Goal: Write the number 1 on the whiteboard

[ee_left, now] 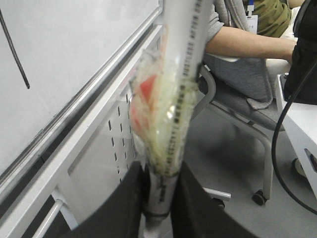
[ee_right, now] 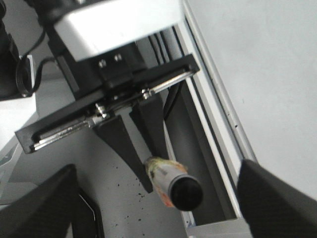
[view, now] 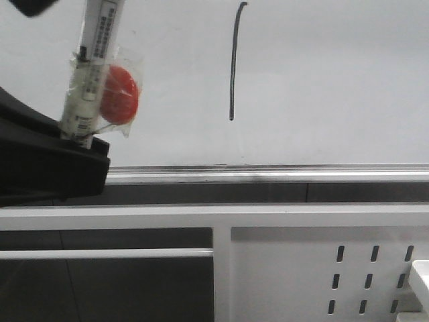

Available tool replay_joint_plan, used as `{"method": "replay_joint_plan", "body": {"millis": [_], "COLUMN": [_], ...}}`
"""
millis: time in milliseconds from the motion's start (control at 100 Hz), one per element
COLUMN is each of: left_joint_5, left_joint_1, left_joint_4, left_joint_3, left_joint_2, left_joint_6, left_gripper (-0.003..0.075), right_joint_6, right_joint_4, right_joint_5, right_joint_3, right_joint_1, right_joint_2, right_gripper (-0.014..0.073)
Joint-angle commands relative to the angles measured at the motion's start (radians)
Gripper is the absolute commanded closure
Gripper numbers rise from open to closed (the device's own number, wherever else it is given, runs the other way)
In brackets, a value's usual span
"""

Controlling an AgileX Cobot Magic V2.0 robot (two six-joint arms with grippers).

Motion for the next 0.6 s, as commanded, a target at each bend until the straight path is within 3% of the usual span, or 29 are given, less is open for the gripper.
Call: {"method": "replay_joint_plan", "body": {"millis": [0,110,180,340,590], "left_joint_5": [-0.063,-0.063,-0.047,-0.037,-0.019], "left_joint_1": [0.000,0.000,0.000,0.000,-0.045], "left_joint_4": [-0.073,-0.159,-0.227,-0.401,-0.667], "left_joint_3": [-0.012,0.018,0.039,0.084,0.129], "left_joint_2": [-0.010,-0.010,-0.010,-0.010,-0.010], "left_joint_6": [-0.019,-0.019,-0.009,0.009,0.162], "left_gripper": [0.0740,0.0740,0.0741,0.0741,0.0741], "right_joint_6": [-0.008,0.058,0.134,0.201,0.238], "right_joint_4": [-0.028,-0.110,-0.165,-0.206,-0.206], "right_joint_5": [-0.047,0.007,0.073,0.223,0.170], "right_joint_3": [-0.042,-0.042,-0.042,-0.013,0.144], "right_joint_1": [0.000,-0.007,-0.027,-0.096,-0.108], "right_joint_2": [-0.053,-0.109,-0.144,-0.223,-0.350], "right_gripper": [-0.0013,0.0076,0.0188,0.0670,0.0663]}}
